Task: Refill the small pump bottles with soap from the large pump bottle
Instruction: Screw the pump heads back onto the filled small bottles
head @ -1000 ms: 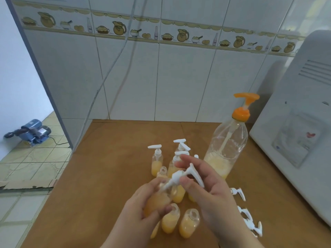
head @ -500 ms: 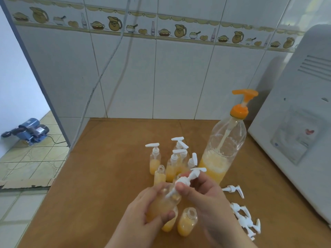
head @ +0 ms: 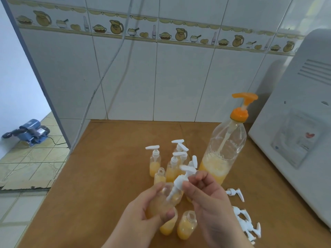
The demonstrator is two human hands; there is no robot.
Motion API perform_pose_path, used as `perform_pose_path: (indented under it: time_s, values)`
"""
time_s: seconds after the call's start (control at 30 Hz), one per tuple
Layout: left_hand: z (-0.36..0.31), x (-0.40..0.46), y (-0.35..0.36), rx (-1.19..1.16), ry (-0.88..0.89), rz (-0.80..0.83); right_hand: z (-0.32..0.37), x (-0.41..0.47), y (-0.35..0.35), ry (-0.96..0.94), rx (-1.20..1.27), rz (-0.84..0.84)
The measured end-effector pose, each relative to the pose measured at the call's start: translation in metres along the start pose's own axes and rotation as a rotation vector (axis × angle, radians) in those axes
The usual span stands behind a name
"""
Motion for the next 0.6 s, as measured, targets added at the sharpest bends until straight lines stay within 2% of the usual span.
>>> perform_pose_path:
  time_s: [0.07,0.2,0.33,0.47,0.6]
  values:
    - [0.000,-0.001,0.006,0.027,0.002,0.050,-0.002,0.000,-0.001,0.008,-0.011,0.000]
    - [0.001,0.000,0.007,-0.047,-0.033,0.040,-0.001,-0.002,0.007,0.048,0.119,0.067]
    - [0.003,-0.001,0.012,-0.071,-0.043,0.082,-0.001,-0.002,-0.007,0.000,0.025,-0.034]
    - [0.000,0.000,0.007,-0.084,-0.043,0.046,-0.003,-0.004,0.004,0.026,0.043,0.051]
    - [-0.005,-0.001,0.007,0.008,-0.024,0.067,-0.004,-0.003,0.006,0.004,-0.076,0.059]
Point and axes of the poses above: each hand's wrist, its own x-axis towards the middle knuckle, its own y-axis out of the palm, z = x × y, the point moved 10 cm from there along x, towards the middle knuckle, and after that the axes turned 14 degrees about -x, right-handed, at the moved point
